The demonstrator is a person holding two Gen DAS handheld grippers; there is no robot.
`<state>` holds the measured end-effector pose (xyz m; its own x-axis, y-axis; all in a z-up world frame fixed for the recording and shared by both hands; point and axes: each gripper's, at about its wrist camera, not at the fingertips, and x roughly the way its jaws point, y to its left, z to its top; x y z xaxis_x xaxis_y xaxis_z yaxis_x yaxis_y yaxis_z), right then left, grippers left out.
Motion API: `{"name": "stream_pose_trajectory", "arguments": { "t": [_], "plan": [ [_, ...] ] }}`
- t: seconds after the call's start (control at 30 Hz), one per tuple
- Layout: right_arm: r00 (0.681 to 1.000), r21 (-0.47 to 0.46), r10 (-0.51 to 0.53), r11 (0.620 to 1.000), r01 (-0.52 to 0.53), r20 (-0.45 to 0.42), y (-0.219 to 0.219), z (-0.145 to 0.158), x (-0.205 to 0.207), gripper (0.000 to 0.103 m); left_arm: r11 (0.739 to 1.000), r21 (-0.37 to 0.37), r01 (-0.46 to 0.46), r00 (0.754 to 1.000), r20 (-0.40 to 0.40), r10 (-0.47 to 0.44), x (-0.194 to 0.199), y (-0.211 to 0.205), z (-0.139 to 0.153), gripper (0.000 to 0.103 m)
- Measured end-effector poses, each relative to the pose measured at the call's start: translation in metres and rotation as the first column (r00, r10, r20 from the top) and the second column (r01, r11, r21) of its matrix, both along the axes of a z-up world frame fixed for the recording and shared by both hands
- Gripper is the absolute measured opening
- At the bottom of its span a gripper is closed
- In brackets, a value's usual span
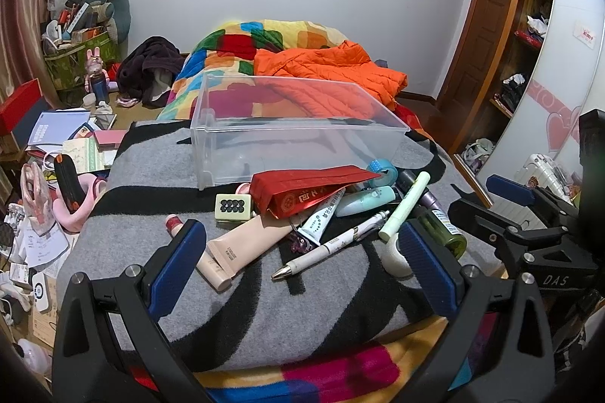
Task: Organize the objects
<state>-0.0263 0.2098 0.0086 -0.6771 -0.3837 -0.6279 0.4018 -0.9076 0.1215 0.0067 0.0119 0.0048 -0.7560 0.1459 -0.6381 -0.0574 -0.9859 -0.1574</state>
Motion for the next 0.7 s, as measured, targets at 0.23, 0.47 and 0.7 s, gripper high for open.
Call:
{"name": "stream_pose_trajectory", "arguments": {
  "t": [0.23, 0.47, 0.7],
  "plan": [
    [1.000, -0.003, 0.003, 1.000, -0.003, 0.004, -0.001, 0.000, -0.002, 0.103, 1.000, 0.011, 0.002, 1.000, 0.005, -0.002, -0.001, 0.000, -0.001, 0.103],
    [1.000, -0.013, 0.018, 1.000, -0.018, -0.002, -0.001, -0.003, -0.004, 0.103, 1.000, 0.029, 0.009, 1.000, 0.007, -0.009, -0.002, -0.002, -0.003, 0.103],
    [1.000, -0.016, 0.026, 1.000, -0.026, -0.002, 0.000, -0.006, -0.010, 0.090, 0.999, 0.040, -0.017, 1.000, 0.022, 0.016, -0.008, -0.016, -0.005, 0.085]
  ]
}}
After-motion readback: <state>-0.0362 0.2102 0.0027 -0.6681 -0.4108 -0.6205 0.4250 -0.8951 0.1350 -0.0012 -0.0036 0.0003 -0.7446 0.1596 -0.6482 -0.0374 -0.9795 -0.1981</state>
